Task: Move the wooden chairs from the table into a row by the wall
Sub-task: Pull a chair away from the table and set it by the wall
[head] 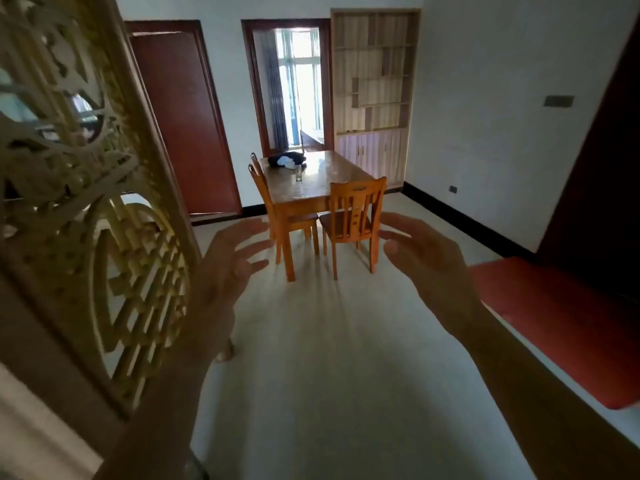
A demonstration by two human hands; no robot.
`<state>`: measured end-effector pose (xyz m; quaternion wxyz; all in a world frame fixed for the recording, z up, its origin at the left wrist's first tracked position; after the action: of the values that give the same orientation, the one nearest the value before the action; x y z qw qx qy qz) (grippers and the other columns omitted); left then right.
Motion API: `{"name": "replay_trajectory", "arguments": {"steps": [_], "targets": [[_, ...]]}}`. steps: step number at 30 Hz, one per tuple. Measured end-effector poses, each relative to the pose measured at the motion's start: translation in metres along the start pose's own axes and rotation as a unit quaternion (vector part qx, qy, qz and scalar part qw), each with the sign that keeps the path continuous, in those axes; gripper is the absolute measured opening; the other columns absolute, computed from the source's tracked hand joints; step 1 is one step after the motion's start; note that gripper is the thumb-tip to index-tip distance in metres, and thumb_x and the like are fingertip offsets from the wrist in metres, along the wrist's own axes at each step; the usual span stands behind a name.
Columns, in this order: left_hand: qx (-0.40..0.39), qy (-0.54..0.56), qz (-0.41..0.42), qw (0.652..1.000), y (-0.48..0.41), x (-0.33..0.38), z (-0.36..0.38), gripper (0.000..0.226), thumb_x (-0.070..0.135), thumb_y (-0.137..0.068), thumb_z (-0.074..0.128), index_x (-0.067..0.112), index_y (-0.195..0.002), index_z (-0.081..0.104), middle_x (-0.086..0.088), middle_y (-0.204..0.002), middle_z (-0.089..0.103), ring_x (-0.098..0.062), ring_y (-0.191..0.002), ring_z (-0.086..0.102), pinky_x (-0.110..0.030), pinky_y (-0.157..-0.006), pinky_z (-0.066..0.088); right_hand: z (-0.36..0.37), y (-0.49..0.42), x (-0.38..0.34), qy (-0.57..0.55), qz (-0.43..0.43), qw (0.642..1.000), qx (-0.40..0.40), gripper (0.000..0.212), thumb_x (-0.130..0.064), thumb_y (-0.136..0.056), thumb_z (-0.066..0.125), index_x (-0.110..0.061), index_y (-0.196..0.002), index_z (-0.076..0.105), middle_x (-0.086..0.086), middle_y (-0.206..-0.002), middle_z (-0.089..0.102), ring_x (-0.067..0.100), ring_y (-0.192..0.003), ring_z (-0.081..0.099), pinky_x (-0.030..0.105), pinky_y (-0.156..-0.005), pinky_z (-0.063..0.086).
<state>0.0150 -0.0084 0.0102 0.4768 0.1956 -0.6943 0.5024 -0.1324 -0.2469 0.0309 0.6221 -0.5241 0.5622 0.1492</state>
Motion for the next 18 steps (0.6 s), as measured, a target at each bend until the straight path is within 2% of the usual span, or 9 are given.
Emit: {"name": "replay_trajectory", "arguments": {"steps": [2, 4, 7, 10, 12, 15, 18], "targets": [[0.014, -0.01, -0.012, 1.0, -0.026, -0.019, 0.004, 0.085, 0.088, -0.068, 0.066, 0.031, -0.13, 0.057, 0.022, -0.131, 0.068, -0.016, -0.126, 0.065, -0.038, -0.101, 0.054, 0.001, -0.03, 0.016, -0.008, 0.017, 1.0, -0.006, 0.056, -0.037, -0.083, 0.062, -0.016, -0.136, 0.06, 0.001, -0.135, 0.066, 0.012, -0.125, 0.062, 0.027, -0.101, 0.052], [0.009, -0.013, -0.005, 1.0, -0.057, -0.043, 0.009, 0.086, 0.09, -0.069, 0.064, 0.032, -0.132, 0.056, 0.023, -0.132, 0.067, -0.013, -0.127, 0.064, -0.032, -0.101, 0.055, 0.003, -0.065, 0.037, -0.006, 0.022, 1.0, -0.018, 0.05, -0.038, -0.081, 0.063, -0.022, -0.129, 0.062, -0.002, -0.131, 0.067, 0.015, -0.126, 0.062, 0.035, -0.105, 0.052], [0.008, -0.004, 0.015, 1.0, -0.115, -0.081, 0.02, 0.078, 0.086, -0.074, 0.063, 0.036, -0.133, 0.056, 0.018, -0.139, 0.065, -0.016, -0.132, 0.062, -0.035, -0.104, 0.053, -0.001, -0.123, 0.07, -0.007, 0.013, 1.0, -0.008, 0.04, -0.039, -0.081, 0.064, -0.032, -0.121, 0.062, -0.009, -0.125, 0.068, 0.014, -0.123, 0.064, 0.041, -0.105, 0.052], [-0.008, 0.03, 0.027, 0.999, -0.181, -0.114, 0.034, 0.063, 0.08, -0.078, 0.066, 0.046, -0.13, 0.061, 0.017, -0.137, 0.066, -0.018, -0.131, 0.063, -0.037, -0.103, 0.054, -0.009, -0.181, 0.102, 0.002, 0.007, 1.0, 0.012, 0.044, -0.04, -0.082, 0.064, -0.029, -0.124, 0.062, -0.007, -0.127, 0.068, 0.016, -0.122, 0.065, 0.041, -0.105, 0.052], [-0.029, 0.023, 0.063, 0.997, -0.222, -0.131, 0.049, 0.046, 0.073, -0.086, 0.064, 0.054, -0.128, 0.061, 0.016, -0.139, 0.065, -0.021, -0.131, 0.062, -0.037, -0.102, 0.056, -0.014, -0.216, 0.12, 0.0, -0.003, 1.0, 0.021, 0.044, -0.04, -0.083, 0.067, -0.026, -0.124, 0.064, -0.013, -0.123, 0.069, 0.013, -0.119, 0.067, 0.036, -0.101, 0.055], [-0.048, 0.021, 0.078, 0.996, -0.277, -0.163, 0.071, 0.036, 0.062, -0.095, 0.061, 0.054, -0.131, 0.06, 0.01, -0.143, 0.062, -0.024, -0.134, 0.06, -0.038, -0.102, 0.056, -0.025, -0.263, 0.155, -0.007, 0.006, 0.999, 0.036, 0.044, -0.038, -0.087, 0.074, -0.023, -0.127, 0.064, -0.016, -0.122, 0.07, 0.008, -0.117, 0.067, 0.027, -0.096, 0.056], [-0.068, 0.004, 0.074, 0.995, -0.332, -0.204, 0.098, 0.035, 0.027, -0.104, 0.054, 0.043, -0.135, 0.059, 0.007, -0.143, 0.062, -0.022, -0.134, 0.06, -0.037, -0.104, 0.054, -0.037, -0.309, 0.197, -0.006, 0.009, 0.999, 0.051, 0.043, -0.035, -0.089, 0.071, -0.022, -0.129, 0.064, -0.011, -0.127, 0.069, 0.011, -0.119, 0.067, 0.032, -0.1, 0.054]]}}
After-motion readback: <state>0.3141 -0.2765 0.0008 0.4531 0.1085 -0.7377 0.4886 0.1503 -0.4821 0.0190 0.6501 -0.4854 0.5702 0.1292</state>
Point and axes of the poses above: each hand's wrist, its own y-axis away from the middle knuckle, its own z-axis out of the palm, x = y × z, the point moved 2 cm from there along -y, towards the middle knuckle
